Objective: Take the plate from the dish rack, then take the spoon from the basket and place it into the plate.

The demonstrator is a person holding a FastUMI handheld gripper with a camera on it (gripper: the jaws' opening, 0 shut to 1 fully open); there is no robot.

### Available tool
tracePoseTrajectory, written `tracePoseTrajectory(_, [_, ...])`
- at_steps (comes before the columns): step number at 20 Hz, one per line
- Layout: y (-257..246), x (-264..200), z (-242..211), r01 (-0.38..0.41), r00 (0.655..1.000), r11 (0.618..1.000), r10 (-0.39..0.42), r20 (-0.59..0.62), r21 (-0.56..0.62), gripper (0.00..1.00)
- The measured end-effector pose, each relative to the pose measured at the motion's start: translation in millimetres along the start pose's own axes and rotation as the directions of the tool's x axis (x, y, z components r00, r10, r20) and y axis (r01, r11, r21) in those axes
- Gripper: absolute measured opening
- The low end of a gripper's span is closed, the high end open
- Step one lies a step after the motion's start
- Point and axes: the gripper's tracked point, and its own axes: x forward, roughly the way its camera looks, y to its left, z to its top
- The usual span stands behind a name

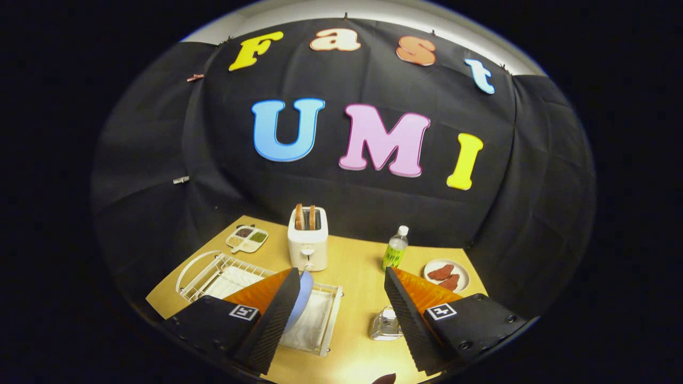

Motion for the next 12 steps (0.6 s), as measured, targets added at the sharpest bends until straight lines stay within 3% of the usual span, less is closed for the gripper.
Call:
tracePoseTrajectory(5, [43.0,56.5,-49.4,-0.032,0.974,0.998,0.045,-0.220,0.062,0.96])
tracePoseTrajectory(12, [54.4,112.0,-121.1,0.073,0.889,0.995,-0.031,-0.456,0.075,0.80])
